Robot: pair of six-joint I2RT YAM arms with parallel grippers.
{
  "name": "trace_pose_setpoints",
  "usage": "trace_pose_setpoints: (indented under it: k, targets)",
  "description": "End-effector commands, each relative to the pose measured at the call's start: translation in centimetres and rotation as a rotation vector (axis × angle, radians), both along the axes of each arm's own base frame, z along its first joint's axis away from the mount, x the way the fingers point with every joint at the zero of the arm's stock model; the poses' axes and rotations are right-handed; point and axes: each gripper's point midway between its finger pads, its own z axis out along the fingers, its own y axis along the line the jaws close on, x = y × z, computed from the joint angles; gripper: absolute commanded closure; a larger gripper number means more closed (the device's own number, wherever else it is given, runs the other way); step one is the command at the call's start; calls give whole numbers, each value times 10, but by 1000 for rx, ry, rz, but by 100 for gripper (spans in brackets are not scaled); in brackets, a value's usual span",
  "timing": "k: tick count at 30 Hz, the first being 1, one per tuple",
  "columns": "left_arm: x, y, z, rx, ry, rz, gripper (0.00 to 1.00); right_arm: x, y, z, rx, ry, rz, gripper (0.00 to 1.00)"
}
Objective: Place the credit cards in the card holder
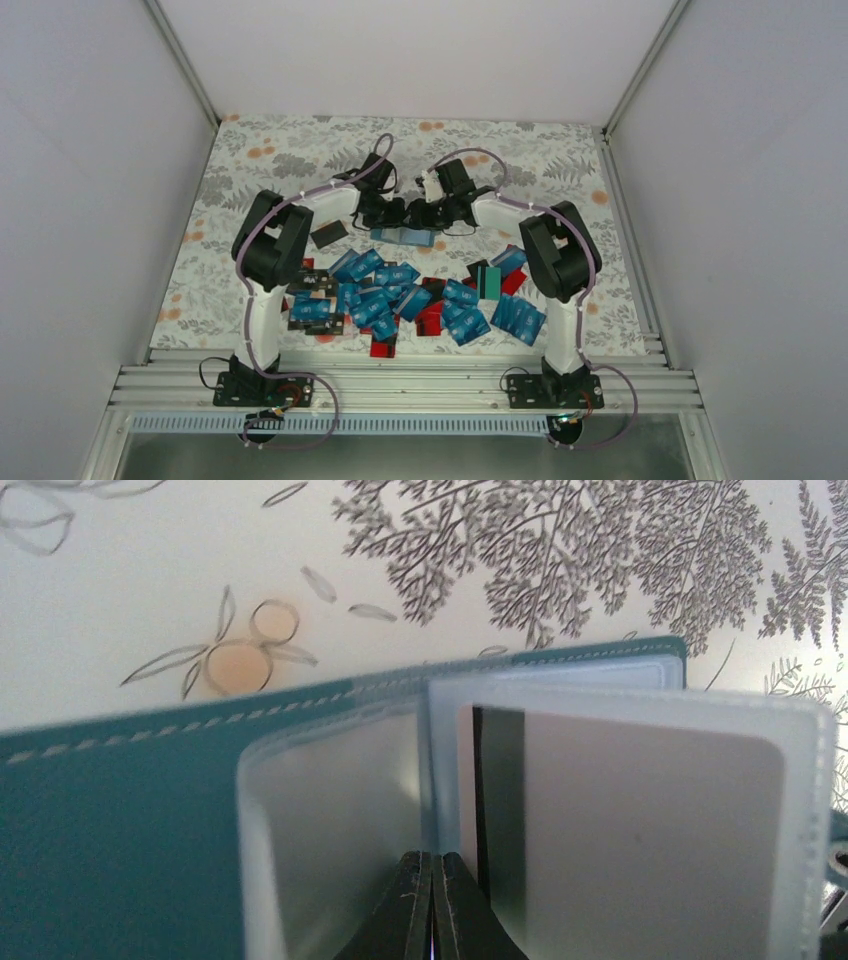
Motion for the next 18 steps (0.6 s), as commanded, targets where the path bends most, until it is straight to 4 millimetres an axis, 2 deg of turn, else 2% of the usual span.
trace_pose_setpoints:
  k: [1,12,15,18]
  targets:
    - [-3,0,22,-59,-25,30,98,1,33,27,115,-57,83,66]
    - [-8,21,59,-166,-61,68,98,5,46,20,103,-36,108,64]
    - [-10,34,62,-155,-70,90,98,5,52,14,98,-24,119,64]
    - [-15,56,62,-120,-84,139,98,11,57,7,88,-16,124,64]
